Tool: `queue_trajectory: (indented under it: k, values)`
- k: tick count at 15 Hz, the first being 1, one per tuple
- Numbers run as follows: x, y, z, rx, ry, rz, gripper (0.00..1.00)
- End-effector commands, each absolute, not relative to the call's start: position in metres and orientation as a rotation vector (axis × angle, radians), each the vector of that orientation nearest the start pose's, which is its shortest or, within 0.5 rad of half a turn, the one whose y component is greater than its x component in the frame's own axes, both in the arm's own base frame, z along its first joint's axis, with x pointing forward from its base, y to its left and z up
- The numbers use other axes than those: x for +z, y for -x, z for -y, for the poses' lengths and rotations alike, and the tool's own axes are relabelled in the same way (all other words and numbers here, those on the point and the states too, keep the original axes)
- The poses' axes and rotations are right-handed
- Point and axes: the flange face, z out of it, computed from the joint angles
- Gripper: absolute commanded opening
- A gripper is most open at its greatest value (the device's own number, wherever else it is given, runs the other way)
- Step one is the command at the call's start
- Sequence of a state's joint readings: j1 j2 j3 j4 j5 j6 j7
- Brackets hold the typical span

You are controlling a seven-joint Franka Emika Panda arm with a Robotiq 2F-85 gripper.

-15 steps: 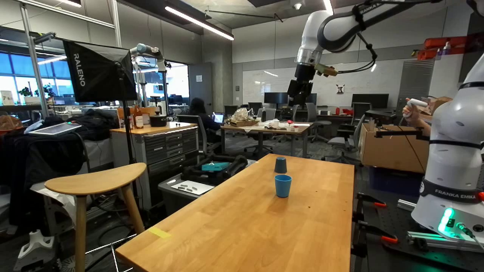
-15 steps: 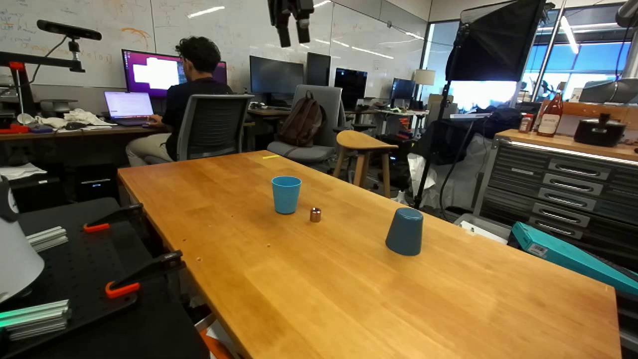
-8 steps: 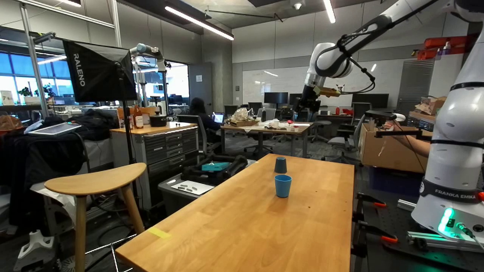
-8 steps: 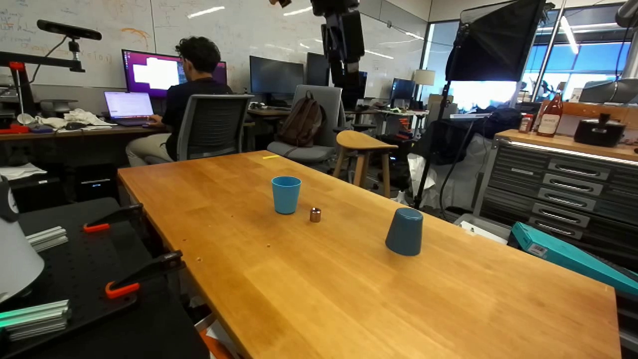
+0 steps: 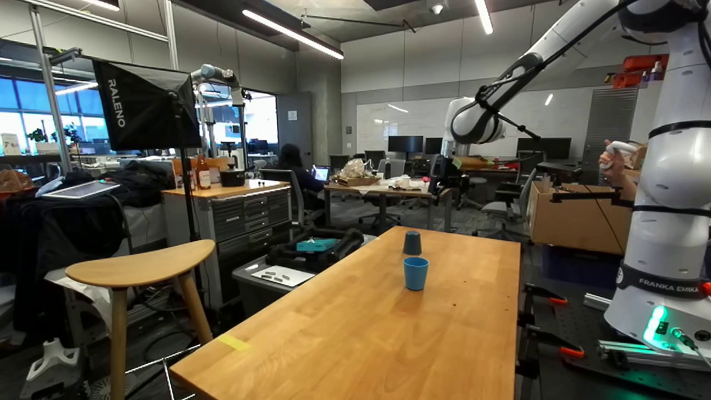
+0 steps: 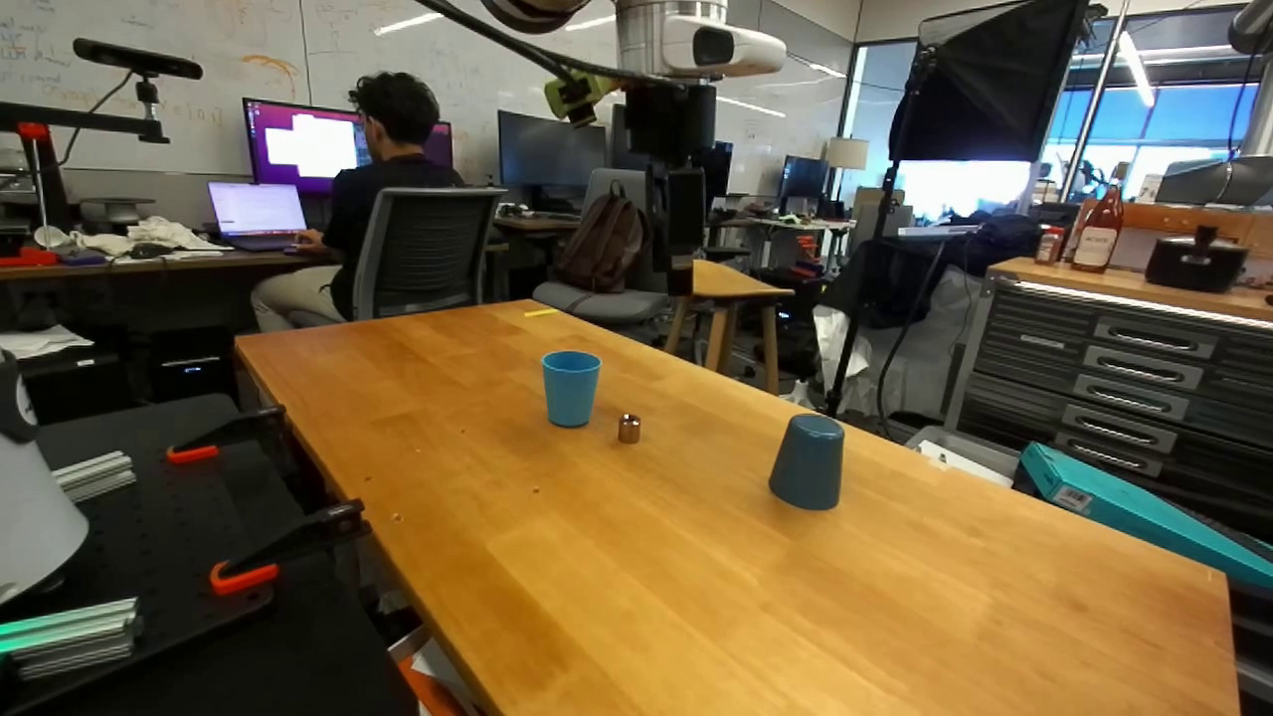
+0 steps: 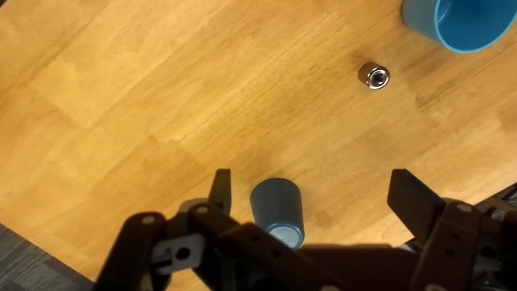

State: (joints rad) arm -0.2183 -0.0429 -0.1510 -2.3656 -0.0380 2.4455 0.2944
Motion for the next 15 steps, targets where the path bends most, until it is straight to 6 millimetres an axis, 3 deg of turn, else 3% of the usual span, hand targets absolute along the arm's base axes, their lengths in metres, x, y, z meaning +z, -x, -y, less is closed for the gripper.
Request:
queue_trajectory:
  k: [1, 7, 15]
  values:
    - [0.311, -0.476, 0.205, -0.197, 2.995, -1.108, 1.0]
    - [0.233, -0.496, 0.207, -0.175, 2.855, -1.211, 1.0]
    - [0.185, -0.543, 0.156, -0.14, 2.681, -1.176, 1.0]
